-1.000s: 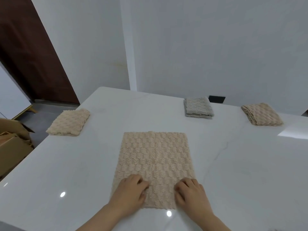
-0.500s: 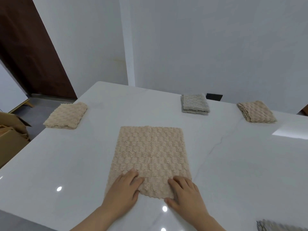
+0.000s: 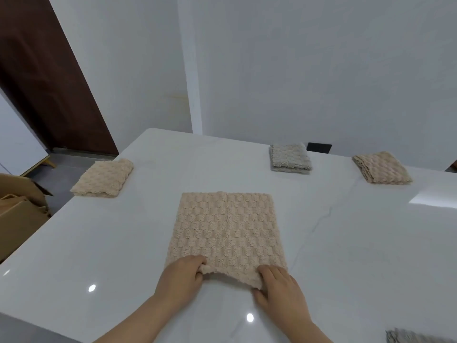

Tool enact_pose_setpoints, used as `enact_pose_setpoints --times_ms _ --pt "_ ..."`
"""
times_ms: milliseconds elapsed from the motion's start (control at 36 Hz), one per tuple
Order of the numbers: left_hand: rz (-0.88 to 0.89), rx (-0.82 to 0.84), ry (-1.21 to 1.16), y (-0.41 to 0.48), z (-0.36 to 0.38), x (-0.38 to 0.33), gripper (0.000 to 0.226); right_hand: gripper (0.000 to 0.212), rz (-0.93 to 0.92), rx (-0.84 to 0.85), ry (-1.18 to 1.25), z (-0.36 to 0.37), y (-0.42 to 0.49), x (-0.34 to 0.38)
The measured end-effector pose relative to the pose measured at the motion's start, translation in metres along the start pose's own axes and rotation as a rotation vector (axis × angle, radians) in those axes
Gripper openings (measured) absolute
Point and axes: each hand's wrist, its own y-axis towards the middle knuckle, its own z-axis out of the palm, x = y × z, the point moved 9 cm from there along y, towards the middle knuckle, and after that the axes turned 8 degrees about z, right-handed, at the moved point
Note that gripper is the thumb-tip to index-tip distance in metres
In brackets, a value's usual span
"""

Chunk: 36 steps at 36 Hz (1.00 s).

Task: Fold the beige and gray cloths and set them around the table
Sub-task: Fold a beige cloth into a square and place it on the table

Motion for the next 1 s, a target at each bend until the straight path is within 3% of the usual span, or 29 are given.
enact_pose_setpoints --times_ms 83,167,278,500,639,750,1000 --pt "-0.007 0.051 -0.018 0.002 -0.001 -0.002 0.025 0.042 0.053 -0.001 -0.046 -0.001 0.001 0.004" --pt "0.008 0.117 -0.025 0.004 0.001 -0.002 0.028 0.031 0.041 -0.025 -0.084 -0.006 0.002 0.009" --pt "0.06 0.196 -0.078 0.0 0.005 0.005 0.034 0.043 0.081 -0.011 -0.066 -0.009 0.003 -0.002" --pt "-0.112 0.184 -0.05 0.001 -0.021 0.023 0.025 0.02 0.159 0.119 0.243 -0.025 0.012 -0.032" --pt "-0.246 -0.025 -0.308 0.001 -0.044 0.038 0.016 0.008 0.266 0.105 0.354 -0.038 0.019 -0.044" --pt "-0.34 -0.19 -0.558 -0.008 -0.049 0.048 0.016 0.027 0.329 0.109 0.506 -0.04 0.017 -0.043" --pt "-0.28 0.107 -0.399 -0.023 -0.017 0.047 0.025 0.02 0.419 0.196 0.51 -0.029 0.004 -0.058"
